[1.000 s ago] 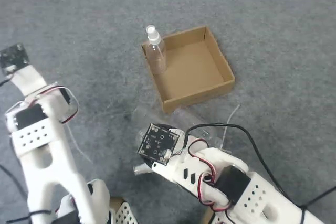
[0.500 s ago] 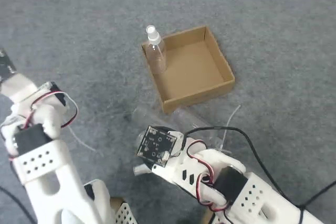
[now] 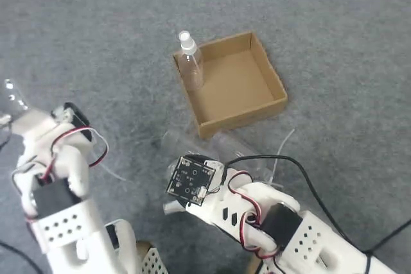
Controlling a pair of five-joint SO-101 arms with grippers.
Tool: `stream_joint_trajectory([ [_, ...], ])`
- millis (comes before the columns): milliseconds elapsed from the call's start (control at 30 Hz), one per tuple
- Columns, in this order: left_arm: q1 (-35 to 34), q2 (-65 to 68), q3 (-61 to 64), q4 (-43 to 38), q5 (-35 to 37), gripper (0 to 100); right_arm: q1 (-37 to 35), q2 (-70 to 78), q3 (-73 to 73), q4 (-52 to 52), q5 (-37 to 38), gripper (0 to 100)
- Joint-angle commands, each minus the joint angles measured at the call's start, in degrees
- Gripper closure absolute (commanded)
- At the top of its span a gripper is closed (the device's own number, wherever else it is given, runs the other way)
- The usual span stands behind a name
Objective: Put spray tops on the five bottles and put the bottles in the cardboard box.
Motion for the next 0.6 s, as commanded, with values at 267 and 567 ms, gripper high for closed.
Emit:
stream_joint_trajectory([
  [267,0.4,-5.0,2.4,-3.5,0.7,99,-0.5,-0.7,-0.6,-2.0,1.0,98.0],
  [567,0.4,-5.1,1.2,-3.5,0.8,99,-0.5,-0.7,-0.6,-1.9,1.1,98.0],
])
